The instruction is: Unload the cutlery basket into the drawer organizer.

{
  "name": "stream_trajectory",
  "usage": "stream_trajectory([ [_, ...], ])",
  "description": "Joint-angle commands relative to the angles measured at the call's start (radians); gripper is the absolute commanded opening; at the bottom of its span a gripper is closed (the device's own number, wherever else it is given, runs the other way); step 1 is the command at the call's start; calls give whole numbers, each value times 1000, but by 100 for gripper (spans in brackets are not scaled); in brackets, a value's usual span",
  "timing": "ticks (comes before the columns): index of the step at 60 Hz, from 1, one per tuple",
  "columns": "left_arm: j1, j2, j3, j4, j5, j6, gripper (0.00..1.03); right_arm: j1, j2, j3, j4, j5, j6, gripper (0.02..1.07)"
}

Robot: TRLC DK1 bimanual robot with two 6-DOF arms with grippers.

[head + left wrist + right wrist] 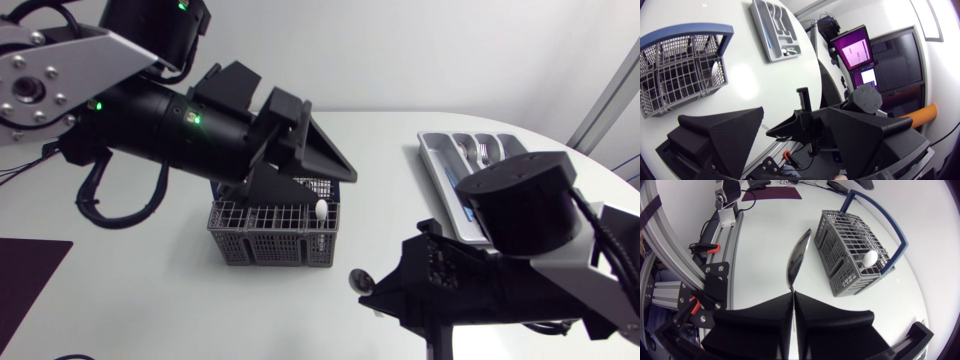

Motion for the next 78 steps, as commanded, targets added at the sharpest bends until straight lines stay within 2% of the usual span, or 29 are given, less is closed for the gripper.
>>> stream_trajectory([
  [1, 30, 38, 41, 6, 9, -50, 99, -49, -39, -31, -37, 2, -48, 8],
  [5, 44, 56, 48, -2, -3, -56, 99, -115, -70, -34, -71, -10, -91, 8],
  [9, 44, 69, 53, -9, -75, -53, 99, -181, -90, -38, -91, -24, -132, 8],
  [22, 32, 113, 64, -45, -201, -32, 99, -482, -96, -43, -102, -89, -289, 8],
  [32, -13, 145, 44, -66, -340, 21, 99, -738, -58, -20, -100, -158, -470, 8],
  [39, -33, 156, 28, -66, -394, 39, 99, -896, 8, 6, -88, -178, -591, 8],
  [55, -33, 176, 18, -66, -402, 50, 99, -1129, 203, 44, 49, -155, -778, 8],
  [66, -29, 190, 10, -66, -409, 65, 99, -1228, 399, 94, 227, -70, -849, 8],
  [71, -29, 196, 8, -66, -414, 73, 99, -1249, 493, 100, 356, 0, -884, 8],
  [78, -29, 197, 5, -66, -416, 82, 99, -1277, 594, 141, 418, 42, -912, 8],
])
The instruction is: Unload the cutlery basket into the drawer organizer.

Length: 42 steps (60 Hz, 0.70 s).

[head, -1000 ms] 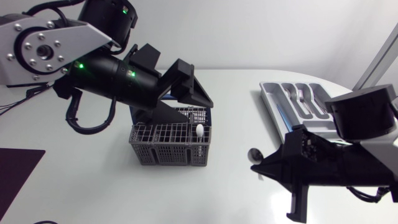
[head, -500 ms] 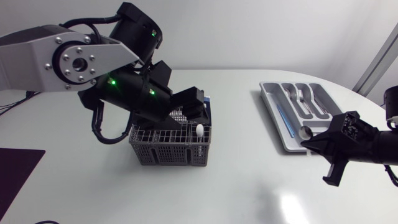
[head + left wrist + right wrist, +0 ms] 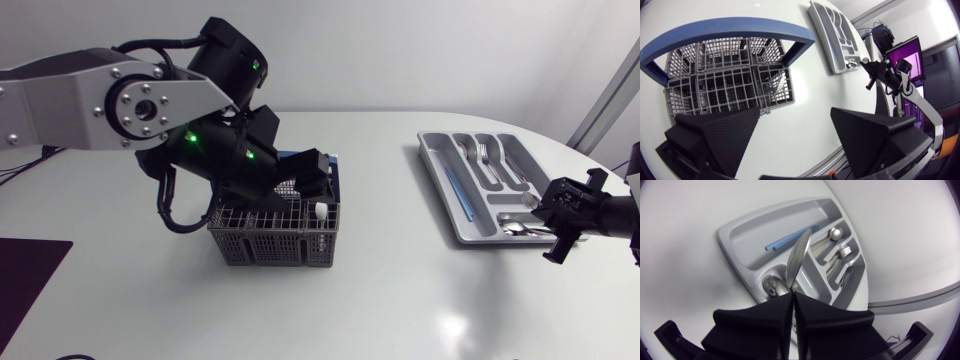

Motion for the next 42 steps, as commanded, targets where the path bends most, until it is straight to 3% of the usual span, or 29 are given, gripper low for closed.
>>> stream_trajectory([
  [1, -1, 20, -23, -5, -2, 23, 99, -23, 80, 45, 35, 24, -52, 8],
  [15, -1, 30, -25, -7, -5, 27, 99, -46, 227, 70, 188, 107, -110, 10],
  [23, -2, 36, -20, -13, -7, 29, 99, -37, 248, 31, 248, 136, -133, 35],
  [30, -4, 47, -13, -18, -7, 29, 99, -34, 236, 13, 249, 137, -136, 65],
  [38, -4, 59, -6, -24, -13, 30, 99, -34, 201, 1, 248, 139, -126, 87],
  [42, -4, 63, 0, -30, -16, 29, 99, -35, 178, -3, 246, 137, -112, 92],
])
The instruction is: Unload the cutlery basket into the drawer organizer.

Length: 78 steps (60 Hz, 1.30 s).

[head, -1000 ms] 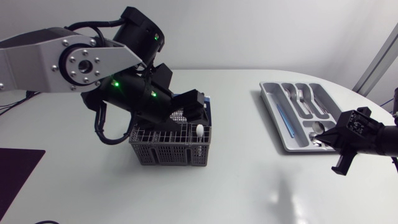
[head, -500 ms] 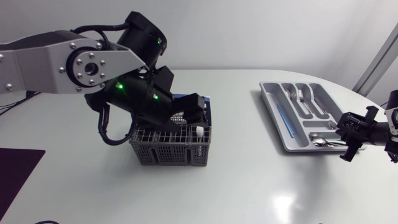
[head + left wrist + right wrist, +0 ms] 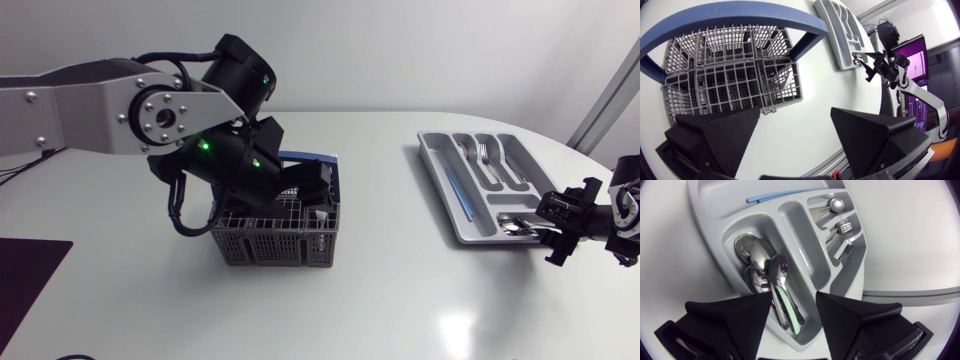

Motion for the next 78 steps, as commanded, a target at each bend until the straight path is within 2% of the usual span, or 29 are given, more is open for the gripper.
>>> stream_trajectory([
  [1, -4, 22, 2, -19, -7, 20, 99, 1, -45, -25, 6, 3, -6, 93],
  [7, -4, 25, 8, -23, -15, 20, 99, 1, -93, -32, -6, 2, 30, 102],
  [16, -9, 36, 50, -63, -50, 62, 99, 24, -185, -54, -57, -9, 82, 102],
  [32, 16, 85, 132, -135, -72, 210, 99, 150, -406, -61, -310, -62, 221, 102],
  [35, 13, 94, 132, -135, -88, 256, 99, 196, -472, -51, -397, -81, 264, 102],
  [50, 11, 111, 128, -134, -95, 362, 99, 377, -605, -46, -572, -109, 432, 102],
  [67, 13, 122, 105, -104, -92, 453, 99, 568, -670, -17, -686, -159, 663, 102],
  [78, 4, 120, 65, -29, -90, 463, 98, 654, -677, -9, -698, -197, 786, 102],
])
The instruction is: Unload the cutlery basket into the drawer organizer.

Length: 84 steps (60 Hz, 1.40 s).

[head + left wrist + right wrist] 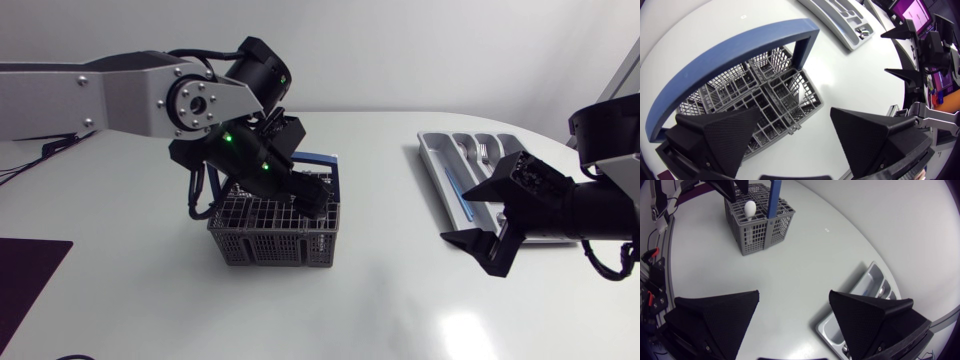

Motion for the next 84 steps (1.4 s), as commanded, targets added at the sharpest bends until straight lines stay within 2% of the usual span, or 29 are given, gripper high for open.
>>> stream_trajectory([
  [1, -5, 23, -37, 31, 1, 29, 98, 36, -6, 19, -16, -16, 87, 102],
  [16, -7, 35, -80, 98, 28, 55, 96, 126, 4, 11, 20, -37, 202, 102],
  [17, -5, 36, -86, 110, 36, 55, 93, 138, 9, 8, 30, -37, 214, 102],
  [31, -9, 56, -95, 129, 79, 68, 91, 164, 52, -1, 76, -37, 242, 102],
  [35, -4, 59, -95, 143, 91, 68, 83, 169, 60, -7, 85, -37, 245, 102],
  [38, -2, 59, -94, 146, 97, 68, 81, 171, 61, -12, 93, -37, 251, 102],
  [51, -2, 69, -97, 158, 104, 81, 80, 189, 69, -22, 114, -37, 263, 102],
  [59, 1, 69, -101, 184, 105, 83, 59, 197, 72, -24, 120, -37, 268, 102],
  [70, 2, 73, -106, 198, 105, 94, 58, 224, 84, -36, 148, -36, 288, 102],
  [74, 2, 76, -109, 204, 105, 94, 51, 230, 87, -33, 148, -36, 291, 102],
  [75, 2, 78, -114, 209, 105, 94, 46, 232, 87, -33, 148, -36, 291, 102],
  [79, 2, 81, -115, 218, 105, 94, 34, 233, 87, -32, 149, -34, 293, 102],
  [84, 2, 82, -115, 219, 105, 94, 31, 233, 93, -33, 154, -34, 291, 102],
])
